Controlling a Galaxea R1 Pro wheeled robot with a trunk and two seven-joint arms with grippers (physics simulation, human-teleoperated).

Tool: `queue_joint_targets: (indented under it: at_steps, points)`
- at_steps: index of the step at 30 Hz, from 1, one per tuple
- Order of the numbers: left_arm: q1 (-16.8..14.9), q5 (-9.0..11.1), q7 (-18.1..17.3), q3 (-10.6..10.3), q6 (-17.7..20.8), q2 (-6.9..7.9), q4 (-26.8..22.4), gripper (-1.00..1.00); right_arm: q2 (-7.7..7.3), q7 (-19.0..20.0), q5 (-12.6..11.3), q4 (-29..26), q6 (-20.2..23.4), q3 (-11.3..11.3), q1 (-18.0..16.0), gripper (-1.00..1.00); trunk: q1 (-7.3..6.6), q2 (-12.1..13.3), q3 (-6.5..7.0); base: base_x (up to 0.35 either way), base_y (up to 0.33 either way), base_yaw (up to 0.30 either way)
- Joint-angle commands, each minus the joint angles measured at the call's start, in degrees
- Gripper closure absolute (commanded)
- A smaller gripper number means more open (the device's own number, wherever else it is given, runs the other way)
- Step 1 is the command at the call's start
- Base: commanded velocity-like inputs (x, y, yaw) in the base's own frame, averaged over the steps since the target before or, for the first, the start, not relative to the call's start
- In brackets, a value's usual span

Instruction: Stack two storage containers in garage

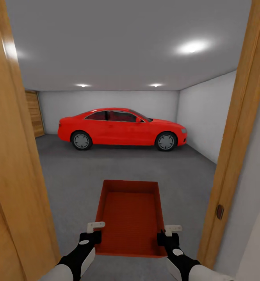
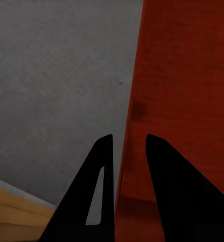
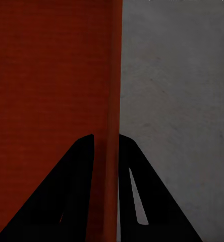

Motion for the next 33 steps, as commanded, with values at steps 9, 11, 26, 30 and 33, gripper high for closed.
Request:
queue_joint_targets:
  at_steps: [9, 11, 26, 30, 33]
  points:
    - [-0.1, -1.0, 0.7, 3.0, -3.0, 1.64, -1.4, 1.0, 0.0, 0.0, -0.5, 0.1, -0.1, -2.6, 0.0, 1.0, 0.02, -0.1, -0.1, 0.268, 0.0, -0.001]
    - [-0.1, -1.0, 0.6, 3.0, -3.0, 1.64, -1.4, 1.0, 0.0, 0.0, -0.5, 0.1, -0.1, -2.6, 0.0, 1.0, 0.02, -0.1, -0.1, 0.318, 0.0, 0.0]
    - [-0.1, -1.0, 0.6, 3.0, -3.0, 1.64, -1.4, 1.0, 0.0, 0.0, -0.5, 0.1, -0.1, -2.6, 0.0, 1.0, 0.02, -0.1, -0.1, 0.321, 0.0, 0.0]
    - [-0.1, -1.0, 0.6, 3.0, -3.0, 1.64, -1.4, 1.0, 0.0, 0.0, -0.5, 0.1, -0.1, -2.6, 0.0, 1.0, 0.02, -0.1, -0.1, 0.321, 0.0, 0.0]
    - [-0.1, -1.0, 0.6, 3.0, -3.0, 1.64, -1.4, 1.0, 0.0, 0.0, -0.5, 0.1, -0.1, -2.6, 0.0, 1.0, 0.02, -0.1, -0.1, 0.321, 0.0, 0.0]
